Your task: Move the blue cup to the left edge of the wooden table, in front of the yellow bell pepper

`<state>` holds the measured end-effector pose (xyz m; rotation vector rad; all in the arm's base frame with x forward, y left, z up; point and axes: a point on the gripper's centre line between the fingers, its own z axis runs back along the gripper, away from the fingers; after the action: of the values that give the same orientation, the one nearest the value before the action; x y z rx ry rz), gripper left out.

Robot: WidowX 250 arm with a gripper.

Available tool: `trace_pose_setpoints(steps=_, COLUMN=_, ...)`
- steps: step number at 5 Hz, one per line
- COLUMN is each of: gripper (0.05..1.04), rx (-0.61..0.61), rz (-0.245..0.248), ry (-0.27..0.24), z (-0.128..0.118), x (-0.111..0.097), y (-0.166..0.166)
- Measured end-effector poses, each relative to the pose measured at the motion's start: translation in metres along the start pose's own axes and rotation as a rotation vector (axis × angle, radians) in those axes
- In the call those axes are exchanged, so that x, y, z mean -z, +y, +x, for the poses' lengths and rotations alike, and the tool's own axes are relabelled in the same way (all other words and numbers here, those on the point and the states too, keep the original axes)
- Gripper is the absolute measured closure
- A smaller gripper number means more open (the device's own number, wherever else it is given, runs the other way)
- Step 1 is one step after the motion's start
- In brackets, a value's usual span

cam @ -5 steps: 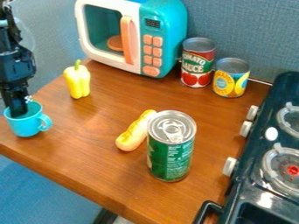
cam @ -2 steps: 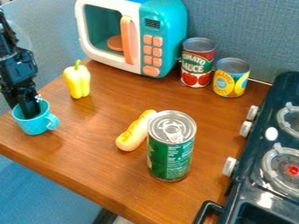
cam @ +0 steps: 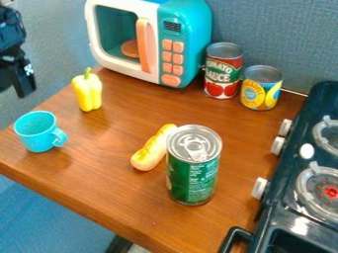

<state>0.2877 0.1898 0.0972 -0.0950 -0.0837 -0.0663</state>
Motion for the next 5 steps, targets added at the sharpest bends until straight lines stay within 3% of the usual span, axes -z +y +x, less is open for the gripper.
trace_pose_setpoints(steps=1, gripper=0.079, rx=0.048, rz=0.028, ry=0.030, z=0.022, x=-0.026, y=-0.019)
trace_pose_setpoints(steps=2, gripper=0.083, rx=0.107, rz=0.025, ry=-0.013, z=0.063, x=-0.048, y=-0.056)
trace_pose_setpoints(steps=3, gripper=0.083, rx=0.206, rz=0.005, ry=0.048, z=0.085, x=-0.018, y=-0.101)
trace_pose_setpoints(steps=5, gripper=0.083, rx=0.285, rz=-0.022, ry=0.134, z=0.074, x=0.023, y=-0.157)
